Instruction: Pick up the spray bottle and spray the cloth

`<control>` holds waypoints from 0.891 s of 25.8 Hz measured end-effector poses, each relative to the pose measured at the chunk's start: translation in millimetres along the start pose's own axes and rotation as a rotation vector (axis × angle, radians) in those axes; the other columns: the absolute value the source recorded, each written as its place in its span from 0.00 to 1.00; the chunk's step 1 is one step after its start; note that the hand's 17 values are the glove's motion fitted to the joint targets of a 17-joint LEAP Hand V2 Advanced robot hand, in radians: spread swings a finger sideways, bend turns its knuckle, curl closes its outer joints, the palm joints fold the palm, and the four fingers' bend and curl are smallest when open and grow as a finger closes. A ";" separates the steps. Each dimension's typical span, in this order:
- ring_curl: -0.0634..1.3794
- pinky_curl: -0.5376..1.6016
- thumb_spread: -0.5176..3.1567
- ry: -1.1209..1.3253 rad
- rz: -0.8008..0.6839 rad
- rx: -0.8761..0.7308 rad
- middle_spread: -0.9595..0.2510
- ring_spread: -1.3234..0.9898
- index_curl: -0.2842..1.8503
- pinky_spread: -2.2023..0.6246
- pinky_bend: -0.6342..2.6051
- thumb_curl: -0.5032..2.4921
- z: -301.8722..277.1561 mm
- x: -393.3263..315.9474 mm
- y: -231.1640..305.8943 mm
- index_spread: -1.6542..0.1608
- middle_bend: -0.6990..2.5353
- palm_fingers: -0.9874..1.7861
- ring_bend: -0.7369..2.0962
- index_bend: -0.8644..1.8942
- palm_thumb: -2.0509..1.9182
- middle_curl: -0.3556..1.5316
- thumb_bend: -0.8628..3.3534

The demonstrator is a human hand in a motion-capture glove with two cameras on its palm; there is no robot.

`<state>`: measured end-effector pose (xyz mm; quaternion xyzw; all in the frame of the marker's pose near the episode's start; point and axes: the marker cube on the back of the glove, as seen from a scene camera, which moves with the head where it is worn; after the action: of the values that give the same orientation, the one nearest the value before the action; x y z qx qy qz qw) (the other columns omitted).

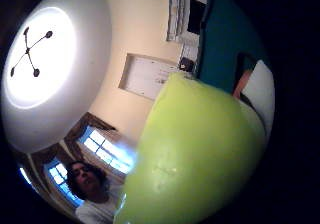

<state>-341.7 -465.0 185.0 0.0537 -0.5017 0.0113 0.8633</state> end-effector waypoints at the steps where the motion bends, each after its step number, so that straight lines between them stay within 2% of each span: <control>1: 0.38 0.44 0.21 0.000 0.006 0.002 0.63 0.48 0.41 0.67 0.32 0.45 4.6 4.9 -1.8 0.77 0.43 0.86 0.52 0.47 0.74 0.48 0.20; 15: 0.37 0.44 0.21 0.036 0.009 0.006 0.62 0.48 0.41 0.67 0.32 0.45 31.8 23.4 -23.5 0.77 0.43 0.86 0.52 0.47 0.74 0.48 0.20; 23: 0.38 0.44 0.21 0.012 0.031 -0.100 0.62 0.48 0.41 0.66 0.32 0.45 33.4 25.3 -21.8 0.76 0.43 0.86 0.52 0.48 0.74 0.48 0.20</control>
<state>-356.5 -491.1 221.6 0.0026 -0.4972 -0.0003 0.8677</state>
